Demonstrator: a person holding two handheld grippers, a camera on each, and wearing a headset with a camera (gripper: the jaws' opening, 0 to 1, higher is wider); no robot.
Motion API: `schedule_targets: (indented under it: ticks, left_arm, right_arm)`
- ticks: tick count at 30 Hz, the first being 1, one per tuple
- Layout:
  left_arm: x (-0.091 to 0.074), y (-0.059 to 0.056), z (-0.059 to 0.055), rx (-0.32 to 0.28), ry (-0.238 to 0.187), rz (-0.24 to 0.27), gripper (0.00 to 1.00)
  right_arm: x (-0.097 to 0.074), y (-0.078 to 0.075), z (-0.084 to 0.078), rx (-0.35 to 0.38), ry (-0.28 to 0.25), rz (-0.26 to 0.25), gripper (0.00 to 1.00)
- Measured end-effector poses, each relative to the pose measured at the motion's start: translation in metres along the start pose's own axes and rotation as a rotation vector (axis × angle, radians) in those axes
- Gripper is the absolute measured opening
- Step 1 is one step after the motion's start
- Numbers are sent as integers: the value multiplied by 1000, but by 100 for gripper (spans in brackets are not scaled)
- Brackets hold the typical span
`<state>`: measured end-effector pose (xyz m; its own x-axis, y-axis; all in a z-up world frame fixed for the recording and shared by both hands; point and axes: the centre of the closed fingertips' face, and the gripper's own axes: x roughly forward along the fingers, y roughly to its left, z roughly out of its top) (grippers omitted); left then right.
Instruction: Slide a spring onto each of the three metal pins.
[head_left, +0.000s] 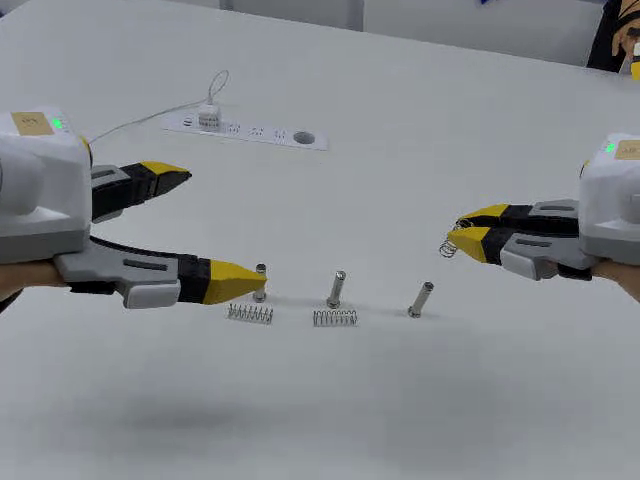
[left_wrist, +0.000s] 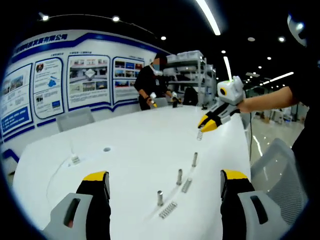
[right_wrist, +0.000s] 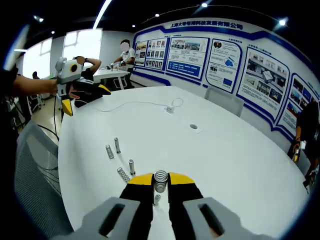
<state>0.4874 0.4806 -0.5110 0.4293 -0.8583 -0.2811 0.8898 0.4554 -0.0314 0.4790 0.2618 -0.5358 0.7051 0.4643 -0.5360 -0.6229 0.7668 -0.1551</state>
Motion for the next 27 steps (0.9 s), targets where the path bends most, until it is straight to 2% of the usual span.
schedule_targets:
  ticks: [8, 10, 15, 27]
  left_arm:
    - [-5, 6, -15, -24, 29, 39, 94]
    - [-5, 9, -15, -32, 23, 59, 95]
    - [-6, 12, -16, -46, 22, 70, 94]
    - [-6, 8, -13, -70, 9, 65, 93]
  right_arm:
    - [16, -1, -21, 61, 21, 0, 10]
    - [22, -4, -27, 82, 33, 2, 10]
    - [30, -3, -37, 124, 62, 4, 10]
    - [42, 5, -57, 132, 107, 12, 11]
